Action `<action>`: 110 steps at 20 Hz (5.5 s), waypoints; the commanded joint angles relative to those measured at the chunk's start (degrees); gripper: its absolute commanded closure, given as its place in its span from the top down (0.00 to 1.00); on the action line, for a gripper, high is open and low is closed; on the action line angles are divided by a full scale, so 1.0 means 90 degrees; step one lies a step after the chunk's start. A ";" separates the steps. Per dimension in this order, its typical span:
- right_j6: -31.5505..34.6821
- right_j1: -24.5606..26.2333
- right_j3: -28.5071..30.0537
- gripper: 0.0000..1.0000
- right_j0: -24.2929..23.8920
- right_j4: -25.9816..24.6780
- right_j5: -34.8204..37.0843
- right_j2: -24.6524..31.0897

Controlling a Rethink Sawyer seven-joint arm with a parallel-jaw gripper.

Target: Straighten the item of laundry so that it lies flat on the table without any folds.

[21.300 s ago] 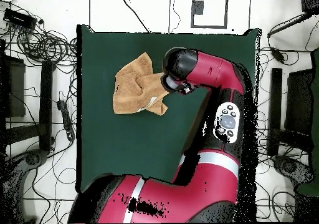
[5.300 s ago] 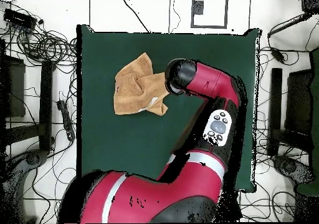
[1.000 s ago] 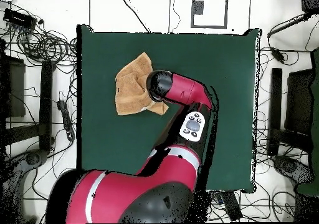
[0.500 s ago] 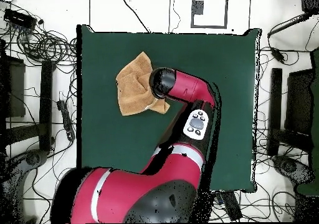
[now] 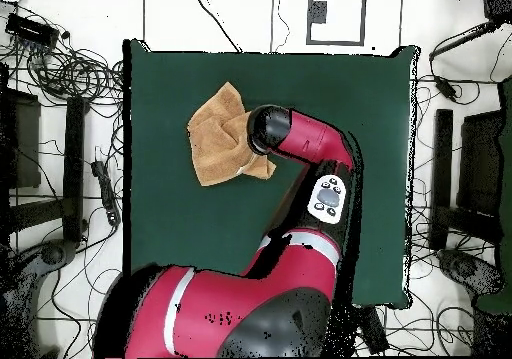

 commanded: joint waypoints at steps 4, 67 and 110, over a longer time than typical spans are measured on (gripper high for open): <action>0.0795 0.0348 0.0553 1.00 0.0046 0.0127 -0.0438 0.1059; 0.1510 -0.0788 0.0644 0.00 0.0960 0.0301 0.1532 -0.0089; 0.2430 -0.3497 0.4032 0.00 0.2691 0.0294 0.3536 -0.1839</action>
